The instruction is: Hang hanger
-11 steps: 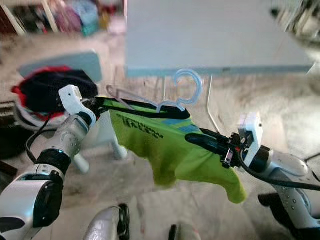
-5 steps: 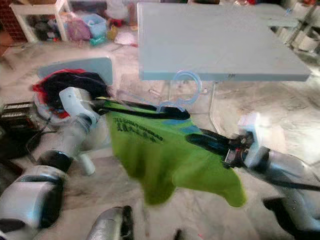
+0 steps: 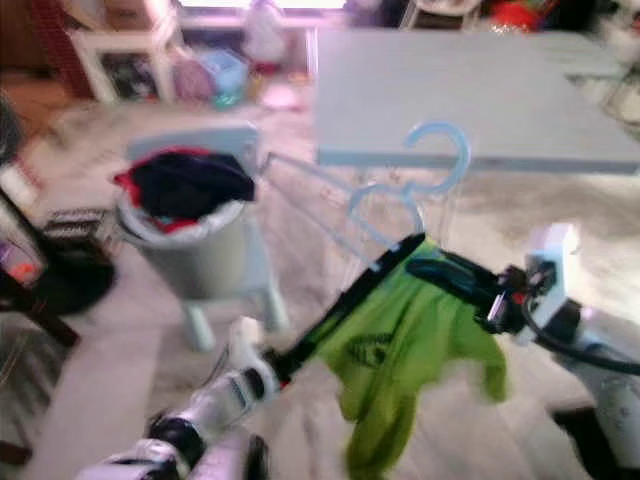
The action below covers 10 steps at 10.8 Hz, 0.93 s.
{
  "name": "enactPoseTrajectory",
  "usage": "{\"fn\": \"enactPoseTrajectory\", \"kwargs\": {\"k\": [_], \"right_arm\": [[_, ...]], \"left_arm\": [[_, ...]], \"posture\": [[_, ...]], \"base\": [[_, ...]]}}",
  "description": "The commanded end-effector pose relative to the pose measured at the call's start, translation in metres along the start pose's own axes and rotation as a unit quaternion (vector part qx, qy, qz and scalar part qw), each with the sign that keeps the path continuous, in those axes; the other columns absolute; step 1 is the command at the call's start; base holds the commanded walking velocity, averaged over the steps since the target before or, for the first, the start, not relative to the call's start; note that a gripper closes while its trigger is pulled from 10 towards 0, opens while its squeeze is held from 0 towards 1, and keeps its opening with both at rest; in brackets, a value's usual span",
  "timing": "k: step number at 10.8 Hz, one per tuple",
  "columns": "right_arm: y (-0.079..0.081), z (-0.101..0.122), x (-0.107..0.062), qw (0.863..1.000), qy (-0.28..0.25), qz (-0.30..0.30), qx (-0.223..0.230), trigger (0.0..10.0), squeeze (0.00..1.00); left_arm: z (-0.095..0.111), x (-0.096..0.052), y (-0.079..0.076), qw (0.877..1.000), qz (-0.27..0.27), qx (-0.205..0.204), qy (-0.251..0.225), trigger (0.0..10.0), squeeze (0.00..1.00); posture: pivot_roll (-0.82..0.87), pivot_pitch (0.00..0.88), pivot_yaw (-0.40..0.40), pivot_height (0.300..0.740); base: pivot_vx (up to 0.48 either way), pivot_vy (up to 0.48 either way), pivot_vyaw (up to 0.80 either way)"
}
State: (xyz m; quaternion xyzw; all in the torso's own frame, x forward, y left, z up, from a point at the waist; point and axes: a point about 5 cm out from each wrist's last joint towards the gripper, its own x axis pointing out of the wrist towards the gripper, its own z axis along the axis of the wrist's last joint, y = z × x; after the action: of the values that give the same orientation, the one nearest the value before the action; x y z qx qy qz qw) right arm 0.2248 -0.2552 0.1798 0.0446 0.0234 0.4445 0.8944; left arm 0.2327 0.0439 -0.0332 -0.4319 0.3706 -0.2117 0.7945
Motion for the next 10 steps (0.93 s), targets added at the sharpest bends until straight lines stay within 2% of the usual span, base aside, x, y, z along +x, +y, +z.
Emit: {"fn": "enactPoseTrajectory", "kwargs": {"k": [1,6,7,8,9,10], "right_arm": [[-0.003,0.036,-0.010,0.996,-0.039,0.007,-0.078,10.0,0.00],[-0.003,0.036,-0.010,0.996,-0.039,0.007,-0.078,10.0,0.00],[-0.050,-0.009,0.039,0.947,-0.063,-0.307,-0.072,10.0,0.00],[-0.057,-0.027,0.068,0.913,-0.046,-0.395,-0.090,10.0,0.00],[-0.055,-0.031,0.068,0.910,-0.034,-0.401,-0.099,10.0,0.00],[-0.049,-0.042,0.065,0.898,-0.010,-0.424,-0.116,10.0,0.00]], "left_arm": [[0.261,-0.136,0.015,0.848,0.314,0.139,-0.405,1.4,0.00],[0.261,-0.136,0.015,0.848,0.314,0.139,-0.405,1.4,0.00],[0.210,-0.098,0.008,0.846,0.265,0.338,-0.316,10.0,0.00],[0.185,-0.087,0.002,0.832,0.229,0.406,-0.300,10.0,0.00],[0.180,-0.090,0.005,0.831,0.230,0.404,-0.306,10.0,0.00],[0.175,-0.098,0.012,0.824,0.242,0.401,-0.318,10.0,0.00]], "posture": [[-0.08,0.262,-0.057,0.740],[-0.08,0.262,-0.057,0.740],[0.00,0.000,0.000,0.740],[-0.01,0.000,0.000,0.740],[-0.02,0.000,0.000,0.740],[-0.02,0.000,0.000,0.740]], "base": [[0.000,0.000,0.00],[0.000,0.000,0.00],[0.000,0.000,0.00],[0.000,0.000,0.00],[0.000,0.000,0.00],[0.000,0.000,0.00]]}}
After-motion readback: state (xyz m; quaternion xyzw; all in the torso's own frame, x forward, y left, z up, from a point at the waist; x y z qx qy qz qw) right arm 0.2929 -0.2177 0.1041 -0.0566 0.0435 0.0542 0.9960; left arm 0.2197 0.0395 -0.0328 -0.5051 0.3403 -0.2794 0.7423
